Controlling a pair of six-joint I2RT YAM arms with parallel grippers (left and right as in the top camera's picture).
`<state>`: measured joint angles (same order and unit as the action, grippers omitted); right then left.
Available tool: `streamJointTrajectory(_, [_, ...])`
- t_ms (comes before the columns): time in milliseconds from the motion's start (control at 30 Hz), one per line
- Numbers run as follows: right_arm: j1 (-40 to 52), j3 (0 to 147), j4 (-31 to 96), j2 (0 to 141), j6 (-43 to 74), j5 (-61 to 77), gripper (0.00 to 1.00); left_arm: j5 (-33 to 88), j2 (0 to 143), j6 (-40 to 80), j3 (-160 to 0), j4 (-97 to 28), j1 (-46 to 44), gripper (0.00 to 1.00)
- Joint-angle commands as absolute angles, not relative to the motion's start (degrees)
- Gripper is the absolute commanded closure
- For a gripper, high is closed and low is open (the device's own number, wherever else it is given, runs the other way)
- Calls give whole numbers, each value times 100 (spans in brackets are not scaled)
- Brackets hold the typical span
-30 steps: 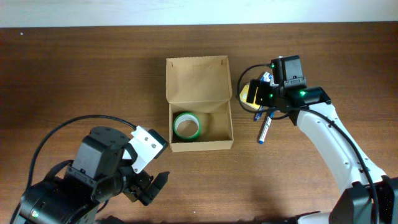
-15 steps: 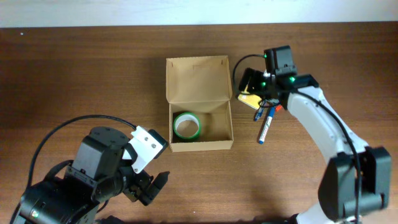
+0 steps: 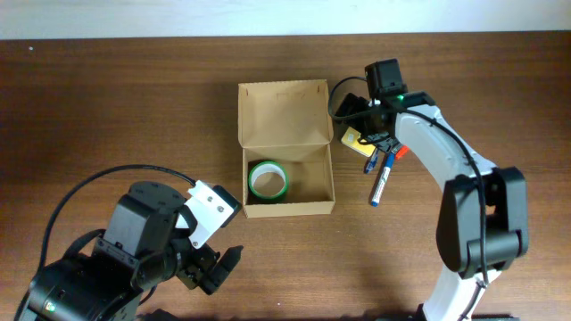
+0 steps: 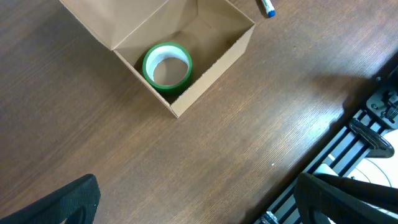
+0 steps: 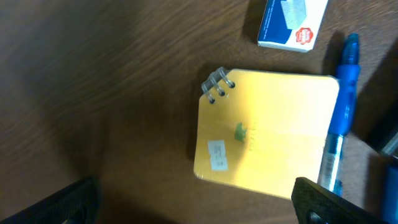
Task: Pack container
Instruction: 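Align the right gripper above the yellow spiral sticky-note pad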
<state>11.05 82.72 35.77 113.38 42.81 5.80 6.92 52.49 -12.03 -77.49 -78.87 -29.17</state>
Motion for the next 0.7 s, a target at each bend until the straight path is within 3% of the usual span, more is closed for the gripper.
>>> streamJointTrajectory(0, [1072,8407,3538,11552,4495,644,1,775,5240,-1295,-7822,-7872,-2897,1])
streamJointTrajectory(667, [781,8407,3728,11944,4827,620,1,773,5240,-1295,-7822,-7872,-2897,0])
